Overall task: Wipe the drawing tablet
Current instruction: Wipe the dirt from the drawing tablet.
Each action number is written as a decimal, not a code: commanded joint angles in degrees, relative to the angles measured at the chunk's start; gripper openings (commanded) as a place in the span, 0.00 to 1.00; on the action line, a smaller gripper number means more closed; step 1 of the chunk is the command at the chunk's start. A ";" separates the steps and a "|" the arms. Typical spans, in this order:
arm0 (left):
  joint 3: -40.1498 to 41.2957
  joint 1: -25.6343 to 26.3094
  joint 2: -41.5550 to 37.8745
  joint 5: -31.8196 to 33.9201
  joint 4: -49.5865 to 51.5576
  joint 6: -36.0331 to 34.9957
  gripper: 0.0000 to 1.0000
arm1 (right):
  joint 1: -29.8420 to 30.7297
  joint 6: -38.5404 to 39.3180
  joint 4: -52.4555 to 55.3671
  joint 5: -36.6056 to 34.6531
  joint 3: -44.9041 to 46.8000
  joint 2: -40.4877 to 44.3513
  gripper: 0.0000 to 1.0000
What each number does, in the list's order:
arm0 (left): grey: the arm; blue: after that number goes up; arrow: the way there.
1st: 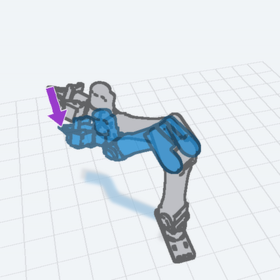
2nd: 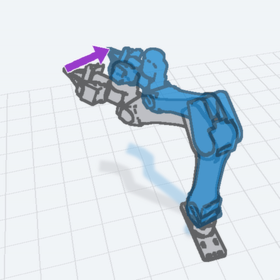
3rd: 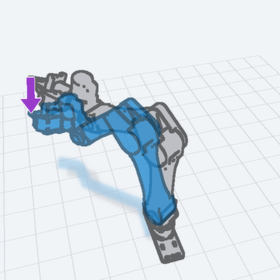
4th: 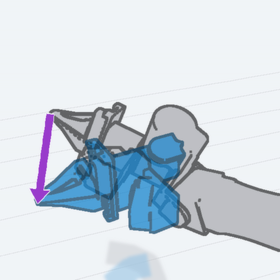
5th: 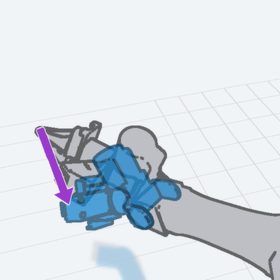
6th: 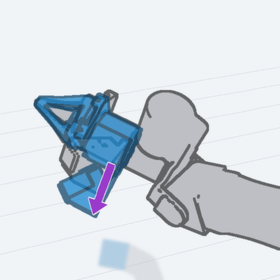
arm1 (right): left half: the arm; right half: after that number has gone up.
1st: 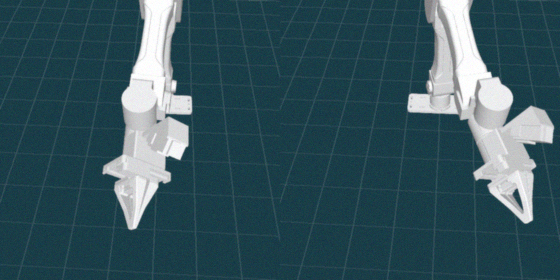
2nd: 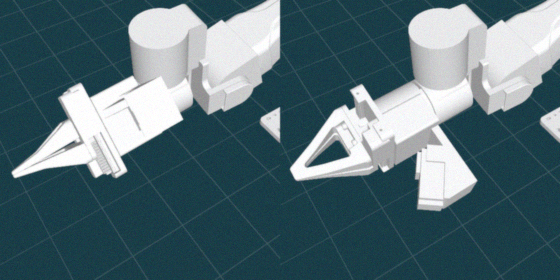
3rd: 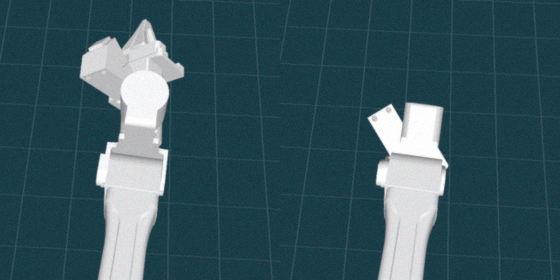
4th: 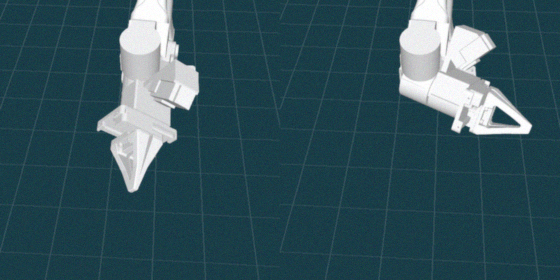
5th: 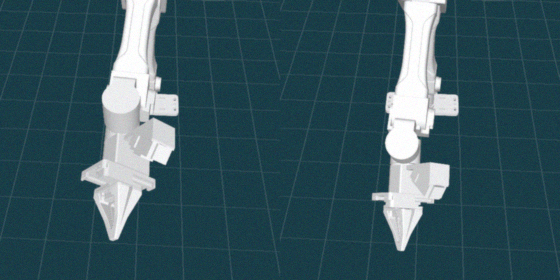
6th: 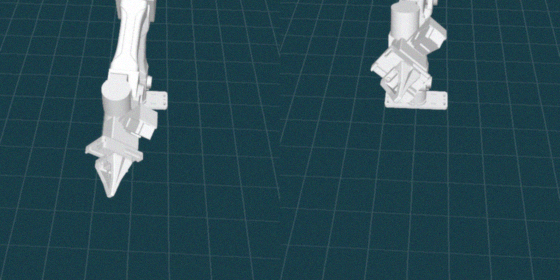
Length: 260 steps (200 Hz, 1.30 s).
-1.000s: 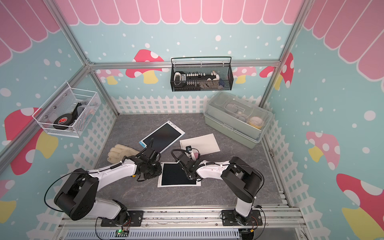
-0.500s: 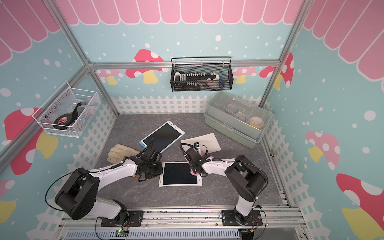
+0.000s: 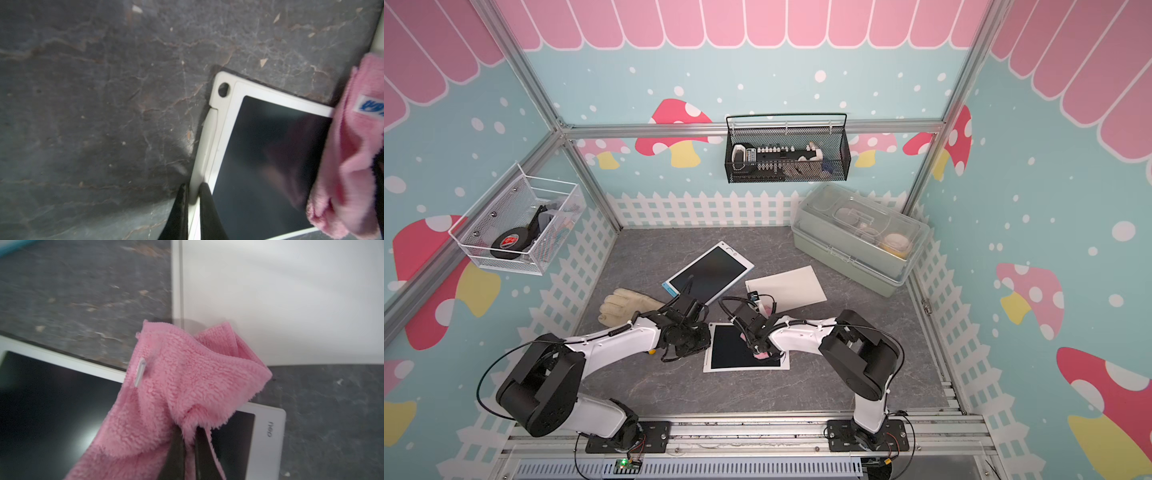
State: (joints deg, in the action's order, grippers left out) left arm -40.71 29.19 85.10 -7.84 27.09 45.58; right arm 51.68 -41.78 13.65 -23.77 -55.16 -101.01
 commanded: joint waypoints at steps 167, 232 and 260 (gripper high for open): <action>4.32 0.74 3.85 1.93 4.20 1.44 0.10 | 3.17 -3.90 9.64 0.35 12.17 14.18 0.00; 4.67 0.78 3.86 1.77 4.08 1.68 0.10 | 0.31 -8.28 9.12 2.04 12.94 9.62 0.00; 4.41 0.78 3.97 1.94 4.21 1.40 0.09 | -4.17 -6.68 12.15 -0.25 20.71 20.62 0.00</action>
State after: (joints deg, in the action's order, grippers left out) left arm -40.01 29.78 85.27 -8.86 24.12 46.26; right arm 50.11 -47.66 17.06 -21.71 -40.66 -85.73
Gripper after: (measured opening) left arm 0.097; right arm 0.057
